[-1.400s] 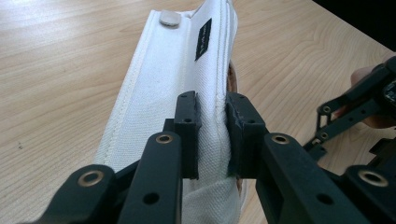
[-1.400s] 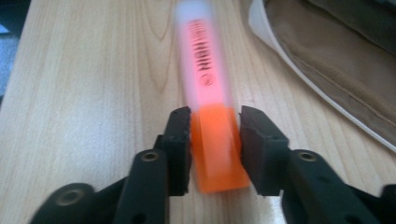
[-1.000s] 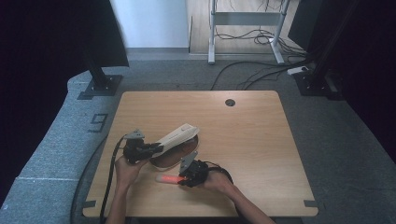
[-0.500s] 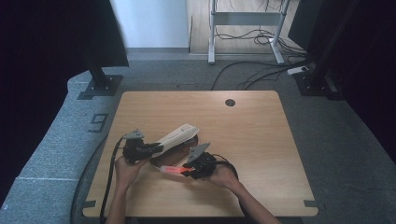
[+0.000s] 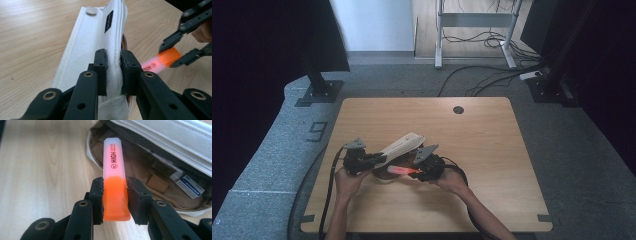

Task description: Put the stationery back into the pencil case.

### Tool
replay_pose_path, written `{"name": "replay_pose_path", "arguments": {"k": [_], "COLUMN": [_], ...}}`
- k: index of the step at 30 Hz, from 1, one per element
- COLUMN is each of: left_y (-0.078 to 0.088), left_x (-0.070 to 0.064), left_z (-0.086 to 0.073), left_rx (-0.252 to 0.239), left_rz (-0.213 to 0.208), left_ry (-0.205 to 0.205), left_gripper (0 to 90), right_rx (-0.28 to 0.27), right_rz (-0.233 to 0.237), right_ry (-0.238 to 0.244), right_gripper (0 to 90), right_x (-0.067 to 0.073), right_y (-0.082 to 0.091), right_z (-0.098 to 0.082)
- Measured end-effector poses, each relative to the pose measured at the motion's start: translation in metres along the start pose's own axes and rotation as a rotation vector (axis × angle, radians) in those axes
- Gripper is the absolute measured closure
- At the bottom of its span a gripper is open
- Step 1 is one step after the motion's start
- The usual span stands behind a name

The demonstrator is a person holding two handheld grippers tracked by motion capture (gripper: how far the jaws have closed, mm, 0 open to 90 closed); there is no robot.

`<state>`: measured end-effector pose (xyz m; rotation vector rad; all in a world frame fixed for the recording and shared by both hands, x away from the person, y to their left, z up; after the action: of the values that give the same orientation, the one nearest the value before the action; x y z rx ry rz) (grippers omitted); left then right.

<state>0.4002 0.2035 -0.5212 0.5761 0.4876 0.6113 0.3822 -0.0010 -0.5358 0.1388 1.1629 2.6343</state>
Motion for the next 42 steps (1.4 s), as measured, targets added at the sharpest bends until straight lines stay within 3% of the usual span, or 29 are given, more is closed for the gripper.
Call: {"name": "replay_pose_path", "arguments": {"k": [9,23,32,42], "left_y": [0.0,-0.001,-0.001,-0.001], "left_x": [0.0,0.0,0.0,0.0], "left_z": [0.0,0.0,0.0,-0.001], "left_rx": [-0.001,0.006,0.004,0.006], "left_rz": [0.0,-0.004,-0.006,-0.009], "left_ry": [0.0,0.0,0.004,0.001], "left_gripper": [76.5,76.2,76.2,76.1], "right_rx": [0.03,0.05,0.085,0.101], "right_rz": [-0.032,-0.021,-0.033,-0.12], "right_ry": [0.008,0.03,0.043,0.04], "right_gripper": [66.0,65.9,64.8,53.2], "right_x": [-0.01,-0.019,-0.024,-0.034], "right_y": [-0.017,-0.041,-0.053,-0.049], "right_z": [0.003,0.014,0.009,0.005]}}
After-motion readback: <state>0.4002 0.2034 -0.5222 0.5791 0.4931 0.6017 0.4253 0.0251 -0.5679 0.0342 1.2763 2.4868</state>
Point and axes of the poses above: each handheld gripper's, and its own axes: y roughly backward along the jaws, z roughly out of its top, x roughly to its left, the point moved 6 cm from there along -y, roughly forward along the jaws, and after that the axes turned 4 degrees about x, right-handed, at the moved point
